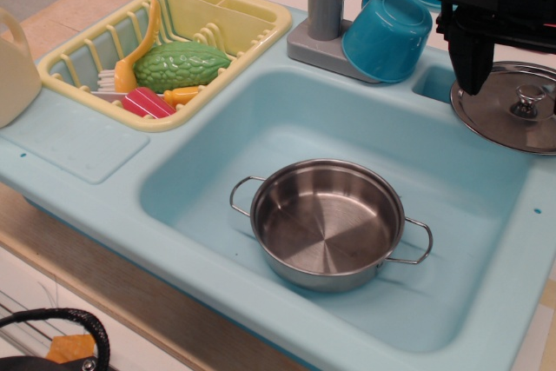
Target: Put lid on pot or pan
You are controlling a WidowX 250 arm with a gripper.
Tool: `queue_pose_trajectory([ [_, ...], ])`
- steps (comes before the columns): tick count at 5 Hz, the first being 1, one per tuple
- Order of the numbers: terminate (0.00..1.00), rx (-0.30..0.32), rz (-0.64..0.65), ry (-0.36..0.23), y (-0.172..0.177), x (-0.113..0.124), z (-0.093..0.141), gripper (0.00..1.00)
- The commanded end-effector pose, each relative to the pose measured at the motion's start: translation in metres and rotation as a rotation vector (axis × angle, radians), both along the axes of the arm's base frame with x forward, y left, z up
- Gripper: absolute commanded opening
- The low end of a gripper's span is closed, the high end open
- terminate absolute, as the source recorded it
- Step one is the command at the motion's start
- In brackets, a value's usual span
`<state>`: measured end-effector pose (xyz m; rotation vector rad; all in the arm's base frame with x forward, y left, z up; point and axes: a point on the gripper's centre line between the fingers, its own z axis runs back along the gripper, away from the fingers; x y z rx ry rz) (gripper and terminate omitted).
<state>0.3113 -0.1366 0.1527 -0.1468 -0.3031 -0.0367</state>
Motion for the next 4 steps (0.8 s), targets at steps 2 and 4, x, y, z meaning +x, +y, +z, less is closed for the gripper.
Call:
queue_pose_trajectory([
  [2, 0.0, -0.006, -0.021, 0.019, -0.005, 0.011, -0.001, 1.0],
  [4, 0.0, -0.003, -0.061, 0.038, -0.005, 0.026, -0.002, 1.0],
])
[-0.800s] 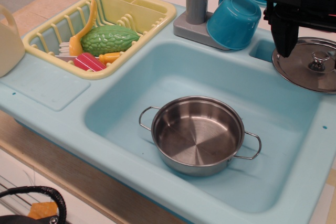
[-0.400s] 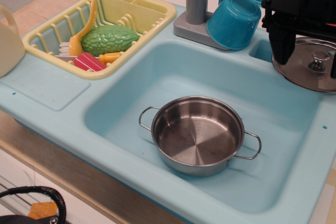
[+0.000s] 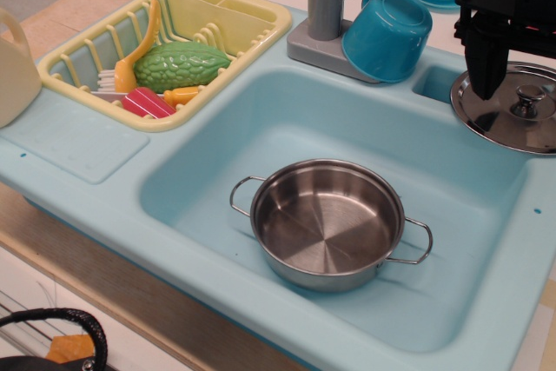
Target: Put lid on pot or pan
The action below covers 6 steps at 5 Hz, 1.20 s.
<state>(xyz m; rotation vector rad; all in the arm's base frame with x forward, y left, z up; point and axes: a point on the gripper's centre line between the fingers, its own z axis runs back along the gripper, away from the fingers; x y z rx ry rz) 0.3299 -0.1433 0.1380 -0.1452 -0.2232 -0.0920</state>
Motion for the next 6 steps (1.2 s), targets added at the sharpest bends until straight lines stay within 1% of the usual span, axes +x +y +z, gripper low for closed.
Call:
queue_pose_trajectory([
  [1, 0.0, -0.027, -0.007, -0.007, 0.002, 0.014, 0.008, 1.0],
  [3, 0.0, -0.031, -0.023, 0.005, 0.003, 0.024, 0.003, 1.0],
  [5, 0.0, -0.047, -0.011, 0.032, 0.007, 0.025, -0.007, 1.0],
  [6, 0.0, -0.054, 0.0, 0.033, 0.007, 0.023, -0.011, 0.0],
])
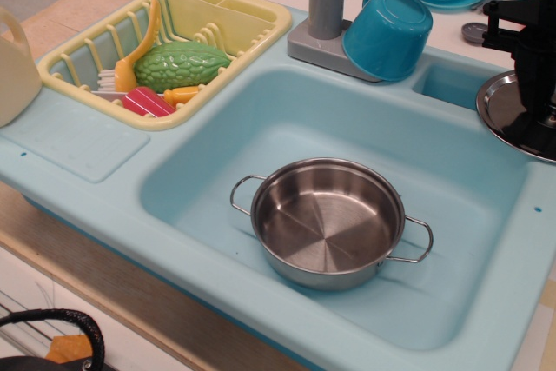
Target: Put lid on pot or pan
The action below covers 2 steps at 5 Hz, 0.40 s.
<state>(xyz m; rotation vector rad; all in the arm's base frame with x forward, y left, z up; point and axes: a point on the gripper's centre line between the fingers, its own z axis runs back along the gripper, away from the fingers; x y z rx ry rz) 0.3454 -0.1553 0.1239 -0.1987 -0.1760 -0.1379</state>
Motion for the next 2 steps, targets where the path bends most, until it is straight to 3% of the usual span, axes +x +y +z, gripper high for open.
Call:
queue_pose_trajectory([
  [1, 0.0, -0.017, 0.063, -0.005, 0.0186, 0.0067, -0.0022, 0.0],
  [2, 0.0, -0.009, 0.093, 0.036, 0.0167, 0.0008, 0.0041, 0.0],
])
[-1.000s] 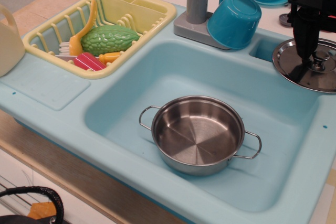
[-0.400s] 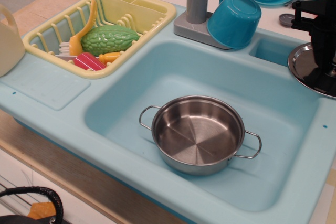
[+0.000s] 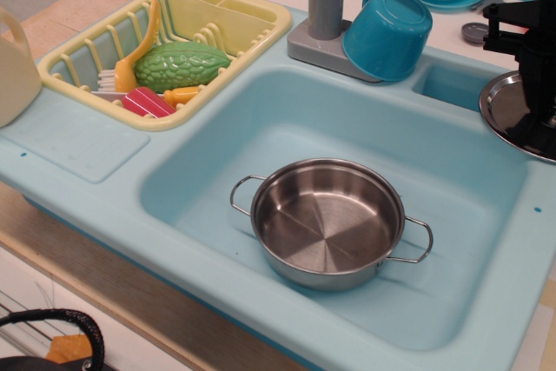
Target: Put lid on pot or pan
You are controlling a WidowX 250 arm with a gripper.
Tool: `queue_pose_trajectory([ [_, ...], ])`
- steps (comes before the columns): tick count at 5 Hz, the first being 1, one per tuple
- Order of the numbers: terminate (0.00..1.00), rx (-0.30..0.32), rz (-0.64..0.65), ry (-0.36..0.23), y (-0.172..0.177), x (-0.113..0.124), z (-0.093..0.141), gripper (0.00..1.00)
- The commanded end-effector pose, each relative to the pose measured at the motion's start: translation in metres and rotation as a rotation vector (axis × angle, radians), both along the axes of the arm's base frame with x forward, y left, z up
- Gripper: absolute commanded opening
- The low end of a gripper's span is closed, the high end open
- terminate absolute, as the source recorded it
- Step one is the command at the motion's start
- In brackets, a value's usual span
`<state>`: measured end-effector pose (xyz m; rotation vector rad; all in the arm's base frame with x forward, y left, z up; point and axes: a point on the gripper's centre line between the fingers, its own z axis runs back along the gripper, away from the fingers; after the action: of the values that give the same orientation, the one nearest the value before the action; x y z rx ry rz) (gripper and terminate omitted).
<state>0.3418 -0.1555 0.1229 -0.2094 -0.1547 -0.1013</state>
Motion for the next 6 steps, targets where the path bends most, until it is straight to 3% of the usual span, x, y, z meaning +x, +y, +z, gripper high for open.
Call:
queue_pose_trajectory([
  [1, 0.0, 0.061, 0.13, 0.014, 0.016, -0.011, 0.03, 0.0],
  [2, 0.0, 0.103, 0.203, 0.032, 0.019, -0.031, 0.049, 0.0],
  [6, 0.0, 0.067, 0.392, 0.069, 0.055, -0.101, 0.033, 0.0],
])
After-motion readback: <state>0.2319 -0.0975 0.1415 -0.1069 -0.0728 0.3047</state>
